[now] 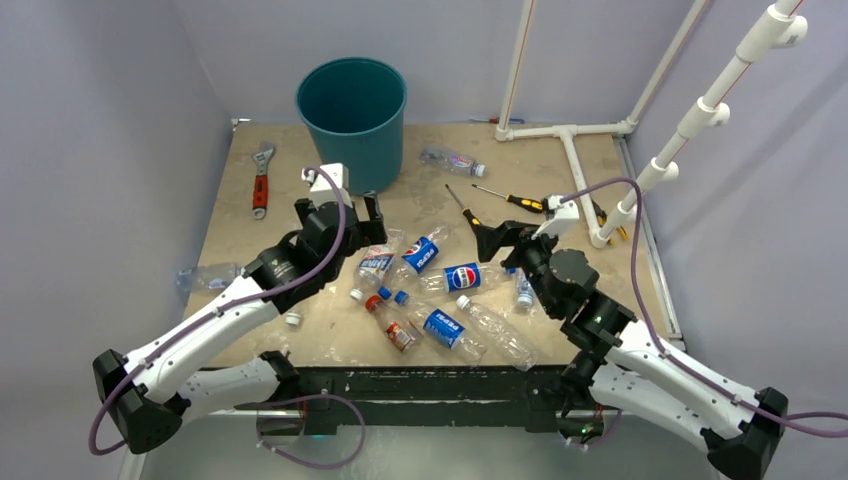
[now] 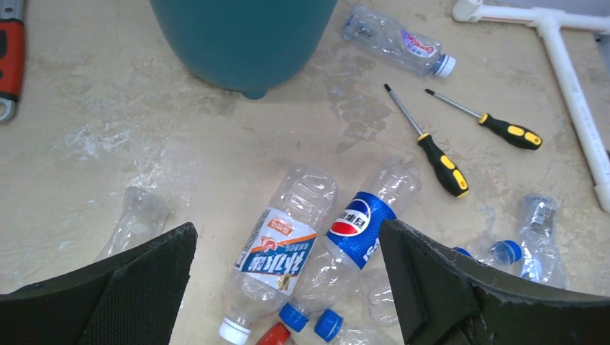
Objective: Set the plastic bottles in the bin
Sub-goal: Pick up the plastic bottle at the center of the board.
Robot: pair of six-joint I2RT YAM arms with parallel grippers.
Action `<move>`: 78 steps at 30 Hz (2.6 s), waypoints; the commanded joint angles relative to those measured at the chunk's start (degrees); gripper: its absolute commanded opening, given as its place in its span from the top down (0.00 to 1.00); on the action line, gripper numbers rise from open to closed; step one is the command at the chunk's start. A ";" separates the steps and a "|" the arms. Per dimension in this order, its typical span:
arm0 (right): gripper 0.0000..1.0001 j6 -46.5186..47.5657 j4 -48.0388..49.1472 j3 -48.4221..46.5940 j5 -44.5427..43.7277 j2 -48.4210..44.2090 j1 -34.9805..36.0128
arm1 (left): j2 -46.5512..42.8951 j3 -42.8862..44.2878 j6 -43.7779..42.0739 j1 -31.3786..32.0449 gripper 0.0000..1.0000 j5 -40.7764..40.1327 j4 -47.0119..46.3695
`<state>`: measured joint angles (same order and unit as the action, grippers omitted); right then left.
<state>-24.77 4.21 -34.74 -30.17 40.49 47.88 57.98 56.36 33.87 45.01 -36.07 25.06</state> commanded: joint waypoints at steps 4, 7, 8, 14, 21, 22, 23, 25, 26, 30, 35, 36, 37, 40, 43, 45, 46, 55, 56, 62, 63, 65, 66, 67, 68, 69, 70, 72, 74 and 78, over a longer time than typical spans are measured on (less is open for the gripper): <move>0.02 1.13 -2.29 -2.89 4.20 5.85 0.02 | -1.92 0.26 -2.42 -0.19 0.01 -1.25 2.10; 0.02 -1.35 -4.98 -4.24 2.80 9.88 0.02 | -3.15 -0.91 -2.68 -0.15 0.01 -1.45 2.79; 0.03 -2.65 -6.70 -4.53 1.02 10.93 -0.02 | -3.59 -1.12 -2.57 -0.19 0.01 -1.64 3.20; 0.11 -8.75 -11.45 -2.90 -4.09 11.69 -0.41 | -6.46 -2.28 -1.79 -0.19 0.02 -2.87 5.26; 0.13 -13.09 -12.38 0.85 2.67 12.97 -7.31 | -9.10 -4.43 -2.03 -0.19 0.03 -0.15 3.16; 0.11 -14.49 -12.84 1.59 4.21 12.66 -10.62 | -9.06 -4.36 -1.90 -0.19 0.03 0.14 3.11; 0.09 -15.14 -13.04 2.53 5.61 11.98 -12.83 | -9.03 -4.47 -1.88 -0.19 0.03 0.36 3.17; 0.07 -17.11 -13.36 4.17 6.11 10.10 -16.06 | -9.02 -4.55 -1.80 -0.19 0.04 0.39 3.38; 0.07 -17.84 -13.76 4.74 5.41 9.33 -16.86 | -9.05 -4.67 -1.81 -0.19 0.04 0.44 3.41; 0.08 -20.70 -15.27 5.56 3.46 10.61 -19.80 | -9.25 -5.31 -1.69 -0.19 0.04 0.31 3.00; 0.08 -27.28 -15.14 8.09 4.73 12.91 -22.88 | -8.78 -5.28 -1.55 -0.19 0.05 1.42 2.80; 0.08 -28.54 -14.92 8.88 4.70 12.87 -22.98 | -8.95 -5.27 -1.49 -0.19 0.05 1.63 2.86; 0.08 -29.81 -15.17 9.38 4.62 12.94 -23.14 | -9.12 -5.40 -1.40 -0.19 0.05 1.79 2.84; 0.07 -33.40 -17.07 10.31 3.80 13.73 -23.42 | -9.60 -5.96 -1.19 -0.19 0.05 2.13 2.79; 0.08 -35.78 -18.11 11.18 3.97 14.53 -23.37 | -9.81 -5.85 -1.01 -0.19 0.05 2.65 2.71; 0.09 -36.30 -18.06 11.80 4.74 15.04 -23.41 | -9.97 -5.87 -0.99 -0.19 0.05 3.08 2.55; 0.09 -36.43 -17.86 12.07 5.08 15.36 -23.42 | -10.06 -5.97 -0.90 -0.19 0.06 3.31 2.47; 0.12 -36.44 -15.35 13.02 5.71 18.32 -23.44 | -10.67 -6.50 -0.64 -0.19 0.07 4.56 2.20; 0.14 -36.22 -14.83 13.11 6.11 18.64 -23.43 | -10.69 -6.44 -0.68 -0.19 0.07 4.67 2.07; 0.24 -36.92 -12.38 12.95 7.68 21.07 -23.44 | -10.07 -6.60 -0.60 -0.19 0.08 5.92 1.24; 0.26 -36.85 -11.77 13.07 7.82 21.44 -23.37 | -10.00 -6.53 -0.56 -0.19 0.08 5.93 1.39; 0.32 -36.64 -10.68 13.37 7.96 22.07 -23.42 | -9.81 -6.48 -0.61 -0.19 0.09 5.88 1.59; 0.34 -36.46 -10.37 13.34 8.13 22.42 -23.39 | -9.81 -6.42 -0.64 -0.19 0.09 5.77 1.60; 0.35 -36.30 -10.00 13.19 8.26 22.74 -23.41 | -9.78 -6.42 -0.62 -0.19 0.09 5.61 1.65; 0.37 -35.90 -9.46 12.88 8.43 23.11 -23.36 | -9.86 -6.48 -0.61 -0.19 0.09 5.54 1.66; 0.38 -35.40 -9.06 12.47 8.61 23.69 -23.36 | -9.89 -6.52 -0.64 -0.19 0.09 5.54 1.55; 0.40 -34.71 -8.78 12.01 8.54 23.98 -23.42 | -9.90 -6.48 -0.62 -0.19 0.09 5.44 1.57; 0.42 -32.66 -8.28 10.92 7.31 24.81 -23.38 | -9.85 -6.52 -0.58 -0.19 0.10 5.35 1.68; 0.44 -30.57 -7.93 10.15 7.35 24.71 -23.41 | -9.80 -6.50 -0.64 -0.19 0.10 5.10 1.71; 0.50 -27.65 -8.59 9.31 7.96 21.03 -23.31 | -9.56 -6.52 -0.72 -0.19 0.10 4.44 1.90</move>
<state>-56.69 -4.71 -22.90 -22.48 64.66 24.69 48.27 49.95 32.42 45.01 -30.85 28.34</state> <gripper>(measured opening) 0.643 0.903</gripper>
